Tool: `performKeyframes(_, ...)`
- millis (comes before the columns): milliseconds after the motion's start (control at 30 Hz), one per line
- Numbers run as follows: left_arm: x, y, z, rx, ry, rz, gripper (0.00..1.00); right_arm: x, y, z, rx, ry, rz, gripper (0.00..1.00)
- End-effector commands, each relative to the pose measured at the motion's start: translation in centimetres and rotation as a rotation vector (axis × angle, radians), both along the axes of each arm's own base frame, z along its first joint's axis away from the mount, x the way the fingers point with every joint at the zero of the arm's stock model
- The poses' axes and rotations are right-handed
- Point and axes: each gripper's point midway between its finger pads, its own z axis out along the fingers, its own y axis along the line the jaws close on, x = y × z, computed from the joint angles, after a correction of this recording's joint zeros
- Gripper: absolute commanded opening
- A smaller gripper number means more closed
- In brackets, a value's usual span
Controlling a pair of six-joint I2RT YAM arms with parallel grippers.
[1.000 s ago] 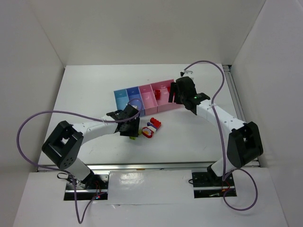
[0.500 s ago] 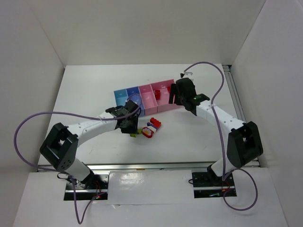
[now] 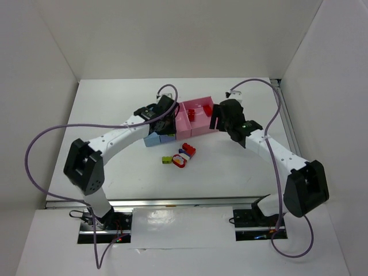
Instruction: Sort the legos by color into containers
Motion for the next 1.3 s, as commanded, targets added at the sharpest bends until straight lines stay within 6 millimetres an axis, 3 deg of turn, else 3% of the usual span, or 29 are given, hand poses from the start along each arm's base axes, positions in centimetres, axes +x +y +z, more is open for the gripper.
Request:
performKeyframes(0,4.2,1.5,0.3,0.034,-0.036,0.104,0.28,0.0,-1.2,1.9,0.018,-0.063,-0.049,0.78)
performKeyframes(67,6.2,1.8,-0.2,0.061,-0.032,0.124,0.28,0.1,-1.5,2.3,0.030,-0.072,-0.064,0.78)
performKeyframes(200,8.8,4.2,-1.9,0.092,-0.025,0.211,0.31,-0.1,-1.4,2.2,0.031,-0.061,-0.056,0.78)
performKeyframes(367,10.0,2.9,-2.8,0.060,0.000,0.163,0.87,-0.4,-1.4,1.6,0.028,-0.042,-0.049,0.80)
performKeyframes(400,9.7,3.0,-3.0,0.074,0.008,0.152,0.87,-0.6,-1.5,1.1,0.030,-0.033,-0.054,0.80)
performKeyframes(433,9.4,2.5,-1.8,0.068,-0.014,0.129,0.87,-0.9,-1.6,0.9,0.029,-0.030,-0.054,0.80)
performKeyframes(600,4.6,0.0,1.5,0.080,-0.077,0.002,0.79,-1.3,-1.6,0.1,0.026,-0.009,-0.046,0.80)
performKeyframes(633,3.1,-0.9,1.8,0.070,-0.076,-0.037,0.78,-1.1,-1.3,-0.1,0.032,-0.008,-0.039,0.80)
performKeyframes(667,1.2,-0.6,1.7,0.067,-0.064,-0.059,0.78,-1.1,-1.3,-0.1,0.032,-0.008,-0.039,0.80)
performKeyframes(767,-2.5,-1.6,0.2,0.050,-0.023,-0.142,0.75,-1.0,-1.3,-1.0,0.021,0.014,-0.039,0.80)
performKeyframes(800,-4.2,-0.9,-1.5,0.063,0.013,-0.140,0.75,-1.0,-1.3,-1.0,0.021,0.014,-0.039,0.80)
performKeyframes(900,-6.7,-0.4,-4.7,0.083,0.084,-0.156,0.79,-0.8,-1.2,-1.3,0.017,0.023,-0.039,0.80)
performKeyframes(1100,-8.8,0.2,-8.1,0.097,0.206,-0.130,0.92,-0.6,-0.5,-0.5,0.023,0.008,-0.017,0.80)
performKeyframes(1267,-8.0,0.9,-10.1,0.163,0.214,-0.081,0.86,-0.4,-0.3,-0.6,0.027,0.014,-0.010,0.80)
